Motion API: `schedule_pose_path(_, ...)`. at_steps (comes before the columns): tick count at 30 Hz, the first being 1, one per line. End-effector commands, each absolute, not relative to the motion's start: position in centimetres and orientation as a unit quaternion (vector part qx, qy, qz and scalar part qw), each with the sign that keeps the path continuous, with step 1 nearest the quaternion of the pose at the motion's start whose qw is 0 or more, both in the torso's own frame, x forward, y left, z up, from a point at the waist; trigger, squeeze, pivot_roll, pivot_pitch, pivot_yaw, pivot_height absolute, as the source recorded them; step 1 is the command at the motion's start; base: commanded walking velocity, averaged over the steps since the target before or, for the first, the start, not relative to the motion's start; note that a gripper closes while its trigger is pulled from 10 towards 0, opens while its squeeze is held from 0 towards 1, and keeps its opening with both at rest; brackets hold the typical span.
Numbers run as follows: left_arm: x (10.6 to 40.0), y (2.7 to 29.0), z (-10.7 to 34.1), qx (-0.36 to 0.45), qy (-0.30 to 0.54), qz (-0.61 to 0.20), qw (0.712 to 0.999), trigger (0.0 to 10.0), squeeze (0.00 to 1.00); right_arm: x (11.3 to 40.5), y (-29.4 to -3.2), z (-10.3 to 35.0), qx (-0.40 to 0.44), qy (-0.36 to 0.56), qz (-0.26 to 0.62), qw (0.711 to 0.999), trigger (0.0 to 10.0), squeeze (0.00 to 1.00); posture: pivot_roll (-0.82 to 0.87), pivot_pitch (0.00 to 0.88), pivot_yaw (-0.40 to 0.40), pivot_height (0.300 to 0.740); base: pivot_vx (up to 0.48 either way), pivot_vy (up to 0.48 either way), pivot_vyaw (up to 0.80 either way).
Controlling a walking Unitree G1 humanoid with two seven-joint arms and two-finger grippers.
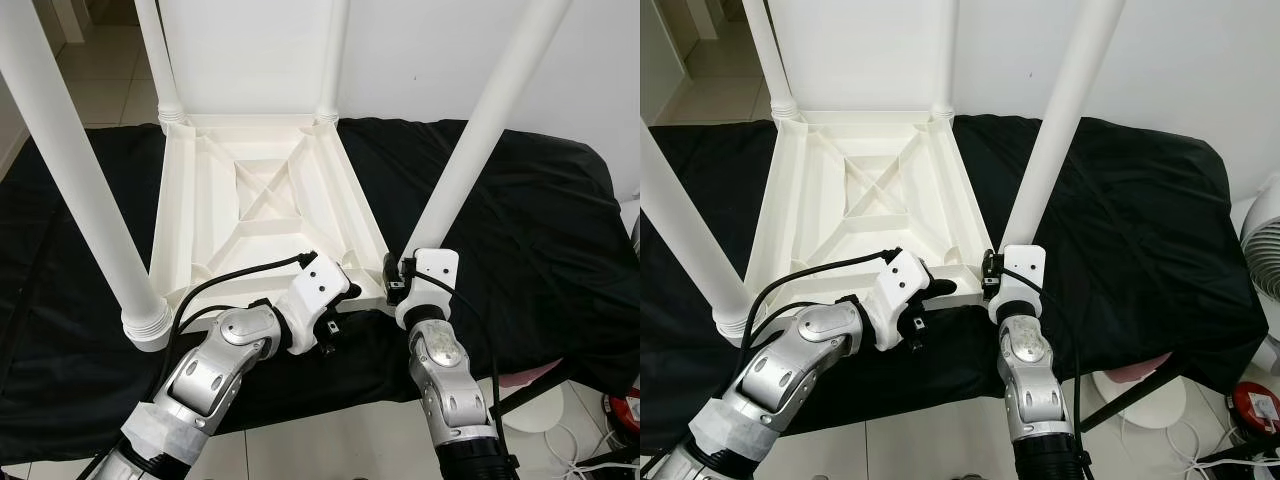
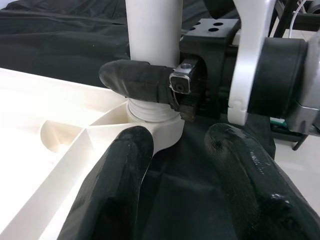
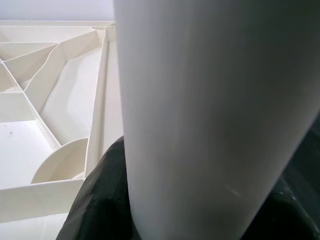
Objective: Building children table
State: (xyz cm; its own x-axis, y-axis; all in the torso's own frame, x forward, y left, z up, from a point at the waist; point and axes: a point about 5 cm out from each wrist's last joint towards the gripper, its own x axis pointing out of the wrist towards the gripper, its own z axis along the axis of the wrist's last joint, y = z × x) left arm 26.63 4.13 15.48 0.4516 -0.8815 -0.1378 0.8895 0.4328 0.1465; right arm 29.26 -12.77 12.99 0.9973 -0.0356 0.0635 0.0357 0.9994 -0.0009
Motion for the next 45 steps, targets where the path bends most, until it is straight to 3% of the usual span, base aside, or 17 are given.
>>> schedule_pose_path(1,26.3,3.7,15.4,0.098,0.025,-0.546,0.831,10.0,0.00,28.9,-13.4,12.1,-0.010,-0.014,-0.037,0.999,10.0,0.00,0.02,0.028,-0.053,0.740,0.000,0.000,0.00)
schedule_pose_path(5,26.3,3.7,15.4,0.098,0.026,-0.547,0.831,10.0,0.00,28.9,-13.5,12.3,-0.006,-0.020,-0.037,0.999,10.0,0.01,0.02,0.028,-0.054,0.740,0.000,0.000,0.00)
schedule_pose_path(6,26.3,3.8,15.4,0.099,0.026,-0.547,0.831,10.0,0.00,28.6,-13.6,12.8,0.007,-0.036,-0.035,0.999,10.0,1.00,0.02,0.028,-0.059,0.740,0.000,0.000,0.00)
schedule_pose_path(20,26.2,3.8,15.3,0.097,0.028,-0.545,0.833,10.0,0.00,27.6,-15.2,13.4,0.012,-0.067,0.025,0.997,10.0,1.00,0.01,0.037,-0.066,0.740,0.000,0.000,0.00)
schedule_pose_path(21,26.3,3.8,15.4,0.097,0.028,-0.544,0.833,10.0,0.00,27.4,-15.5,13.2,0.005,-0.062,0.070,0.996,10.0,0.00,0.01,0.046,-0.064,0.740,0.000,0.000,0.00)
schedule_pose_path(23,26.3,3.8,15.4,0.097,0.028,-0.544,0.833,10.0,0.00,27.4,-15.5,13.2,0.005,-0.062,0.070,0.996,10.0,0.00,0.01,0.046,-0.064,0.740,0.000,0.000,0.00)
schedule_pose_path(29,26.5,3.9,15.4,0.097,0.028,-0.541,0.835,10.0,0.00,27.8,-17.4,13.3,-0.046,-0.049,0.239,0.969,10.0,0.00,0.00,0.050,-0.059,0.740,0.000,0.000,0.00)
schedule_pose_path(43,26.9,4.0,15.7,0.099,0.024,-0.537,0.838,10.0,0.00,30.1,-17.0,13.3,-0.079,-0.023,0.308,0.948,10.0,0.00,0.01,0.045,-0.057,0.740,0.000,0.000,0.00)
schedule_pose_path(44,26.9,3.9,15.7,0.098,0.023,-0.536,0.838,10.0,0.00,30.3,-17.0,13.1,-0.069,-0.017,0.314,0.947,2.9,0.00,0.01,0.045,-0.057,0.740,0.000,0.000,0.00)
schedule_pose_path(45,26.9,3.9,15.7,0.098,0.023,-0.536,0.838,10.0,0.00,30.3,-17.0,13.1,-0.069,-0.017,0.314,0.947,2.9,0.00,0.01,0.045,-0.057,0.740,0.000,0.000,0.00)
